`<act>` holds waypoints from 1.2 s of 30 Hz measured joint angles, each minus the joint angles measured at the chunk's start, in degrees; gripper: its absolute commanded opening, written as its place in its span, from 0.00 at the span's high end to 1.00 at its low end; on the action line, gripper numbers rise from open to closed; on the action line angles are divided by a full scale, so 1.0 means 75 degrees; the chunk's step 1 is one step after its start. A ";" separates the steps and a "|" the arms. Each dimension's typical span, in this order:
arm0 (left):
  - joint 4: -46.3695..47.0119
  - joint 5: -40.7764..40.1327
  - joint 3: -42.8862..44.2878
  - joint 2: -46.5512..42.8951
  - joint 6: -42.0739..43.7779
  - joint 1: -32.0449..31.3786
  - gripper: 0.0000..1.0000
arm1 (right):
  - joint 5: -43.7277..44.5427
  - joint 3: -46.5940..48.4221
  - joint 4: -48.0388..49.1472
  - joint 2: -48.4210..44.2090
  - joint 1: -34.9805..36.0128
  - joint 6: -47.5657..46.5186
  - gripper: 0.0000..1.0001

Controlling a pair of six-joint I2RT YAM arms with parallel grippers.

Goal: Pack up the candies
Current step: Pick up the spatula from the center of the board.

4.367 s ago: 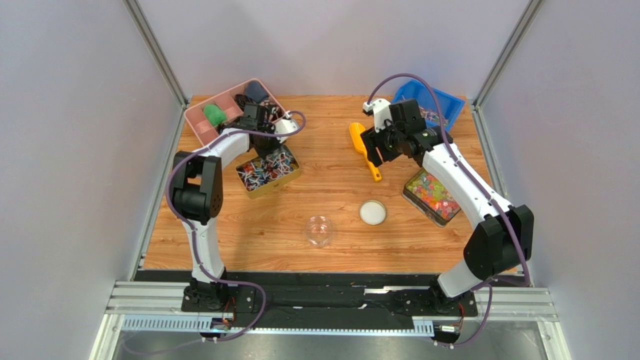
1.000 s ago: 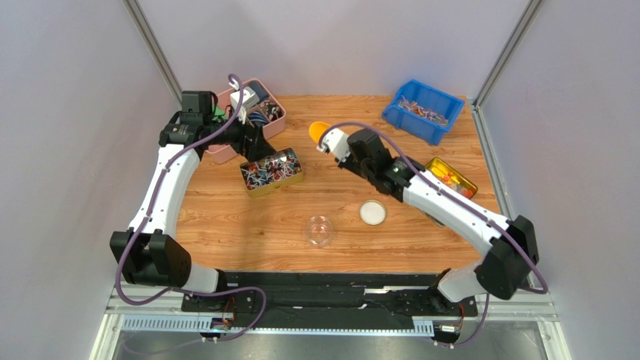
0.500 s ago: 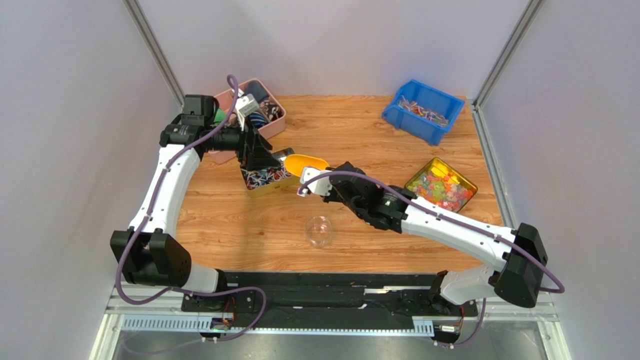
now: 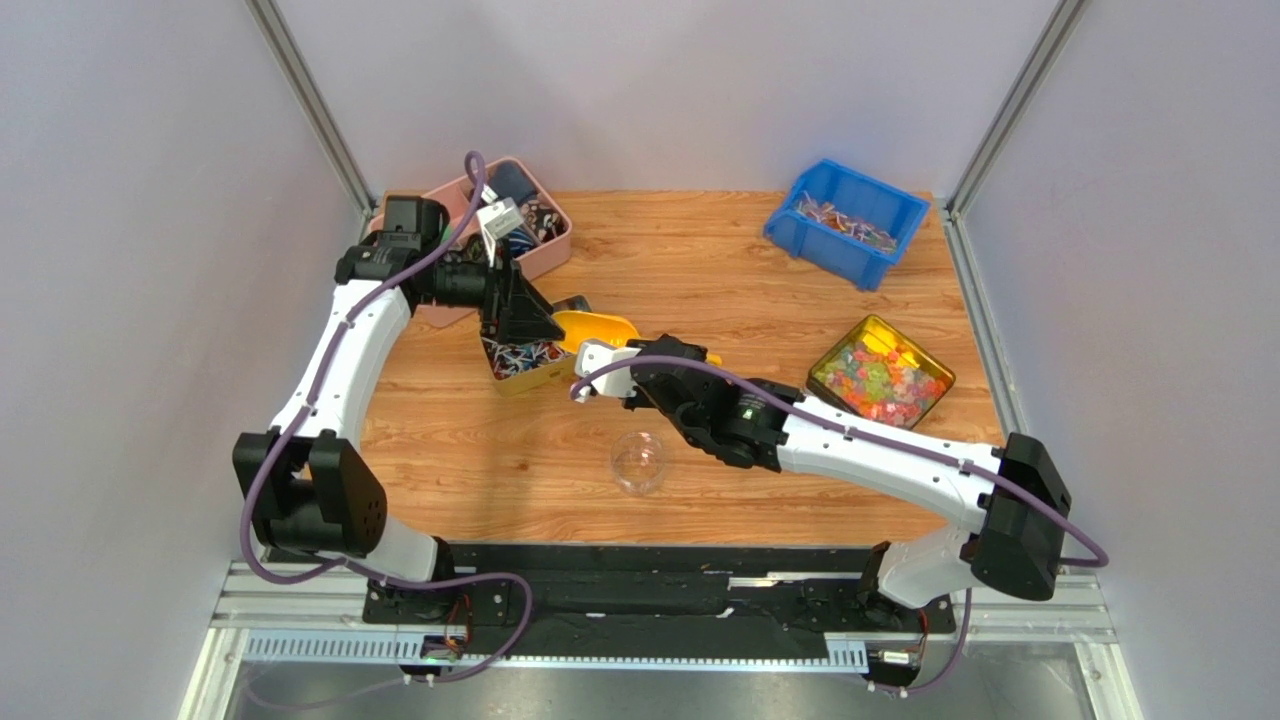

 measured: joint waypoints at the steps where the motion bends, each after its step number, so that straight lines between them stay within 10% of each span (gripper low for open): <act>1: -0.0006 0.0009 -0.0003 0.0032 0.0006 0.0000 0.18 | 0.0026 0.0044 0.0009 0.0017 0.0038 -0.0009 1.00; 22: 0.0017 0.0090 -0.0044 0.0251 0.0128 -0.0047 0.90 | 0.0530 0.0586 0.0379 0.0761 0.0309 -0.0061 0.99; 25: 0.0125 0.0009 -0.0058 0.0259 0.0300 -0.0050 1.00 | 0.0507 0.0600 0.0417 0.0761 0.0335 -0.0052 0.87; 28: 0.0105 0.0070 -0.0058 0.0259 0.0321 -0.0061 1.00 | 0.0484 0.0603 0.0388 0.0761 0.0332 -0.0017 0.51; 36: -0.0169 0.0219 -0.0111 0.0280 0.0382 -0.0073 1.00 | -0.0449 0.0662 -0.0265 0.0163 0.0361 0.0152 0.45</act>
